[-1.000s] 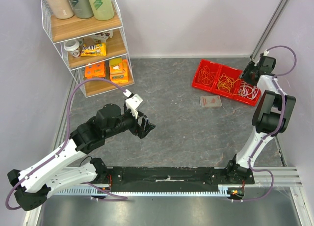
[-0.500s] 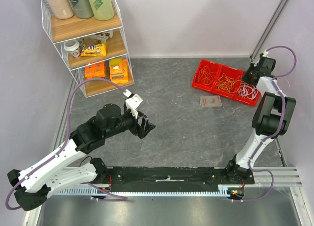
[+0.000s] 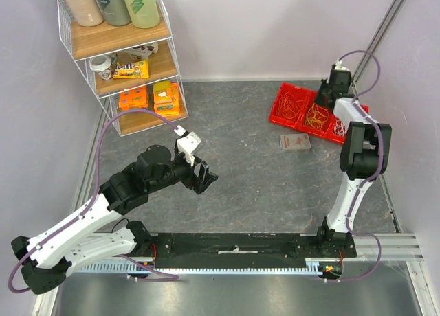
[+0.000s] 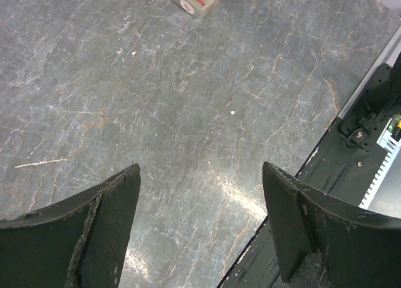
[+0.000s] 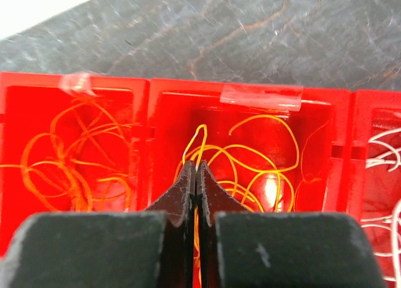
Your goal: Untangle the cables
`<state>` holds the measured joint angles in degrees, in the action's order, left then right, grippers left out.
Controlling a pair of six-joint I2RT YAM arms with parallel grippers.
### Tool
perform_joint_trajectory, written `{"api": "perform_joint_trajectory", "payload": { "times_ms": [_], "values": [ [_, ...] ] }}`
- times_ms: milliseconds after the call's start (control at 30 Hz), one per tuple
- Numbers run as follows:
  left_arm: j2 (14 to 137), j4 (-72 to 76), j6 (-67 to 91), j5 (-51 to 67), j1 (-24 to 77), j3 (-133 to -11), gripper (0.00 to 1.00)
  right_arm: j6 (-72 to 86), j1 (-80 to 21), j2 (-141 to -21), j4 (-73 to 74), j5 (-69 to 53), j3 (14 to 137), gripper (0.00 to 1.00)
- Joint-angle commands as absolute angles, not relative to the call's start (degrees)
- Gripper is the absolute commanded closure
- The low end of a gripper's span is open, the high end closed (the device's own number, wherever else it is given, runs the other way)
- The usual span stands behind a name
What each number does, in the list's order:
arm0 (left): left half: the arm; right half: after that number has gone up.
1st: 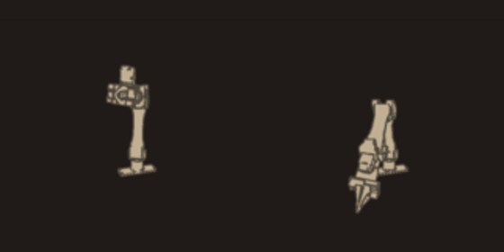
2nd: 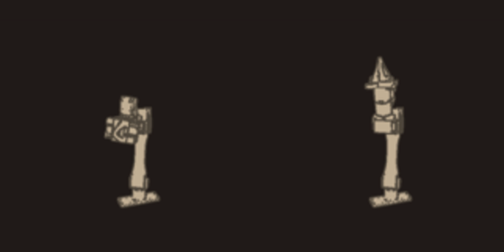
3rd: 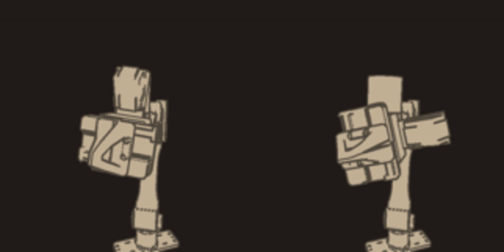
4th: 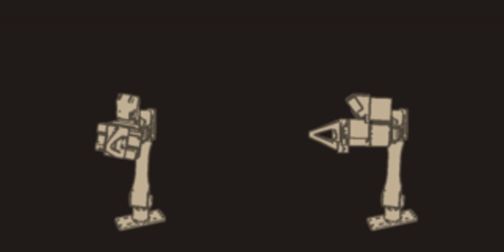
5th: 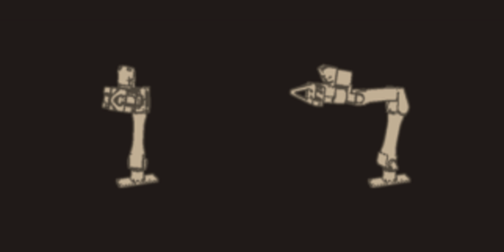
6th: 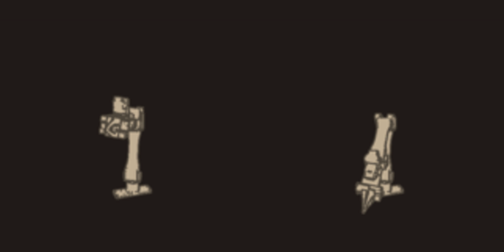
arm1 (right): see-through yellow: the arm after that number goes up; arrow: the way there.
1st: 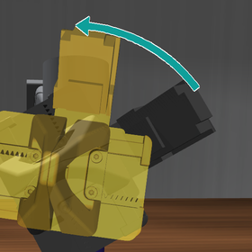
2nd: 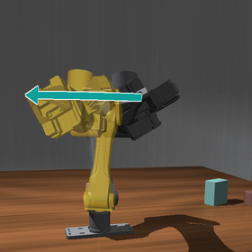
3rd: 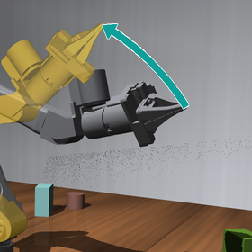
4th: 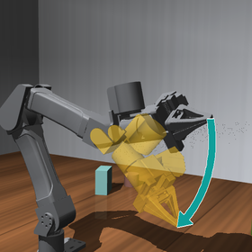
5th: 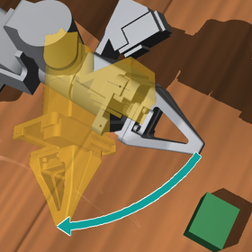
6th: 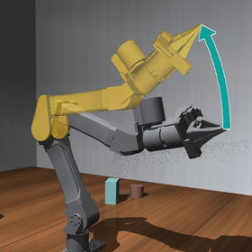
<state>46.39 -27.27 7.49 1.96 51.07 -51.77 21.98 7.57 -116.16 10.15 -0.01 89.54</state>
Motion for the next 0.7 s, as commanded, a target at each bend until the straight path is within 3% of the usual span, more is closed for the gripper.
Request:
{"api": "perform_joint_trajectory", "payload": {
  "times_ms": [0, 267, 367, 567, 667],
  "values": [
    [46.76, -25.31, 5.36, 1.67, 50.80, -51.59, 0.16, 20.39, 7.12, -120.58, 7.22, 9.31, 90.09, 1.00],
    [47.46, -25.40, 5.45, 2.02, 50.80, -51.59, 0.16, 19.16, 6.77, -121.82, 6.85, 8.44, 89.82, 0.98],
    [47.81, -25.31, 5.36, 1.76, 50.89, -51.59, 0.16, 19.86, 6.77, -121.73, 12.02, 8.61, 93.94, 0.84],
    [48.25, -25.40, 5.27, 0.79, 50.89, -51.50, 0.16, 21.18, 5.45, -116.82, 21.87, 10.37, 99.31, 0.45],
    [48.51, -25.49, 5.27, 0.35, 50.80, -51.42, 0.16, 22.15, 5.36, -112.87, 25.65, 11.69, 99.41, 0.36]
  ]
}}
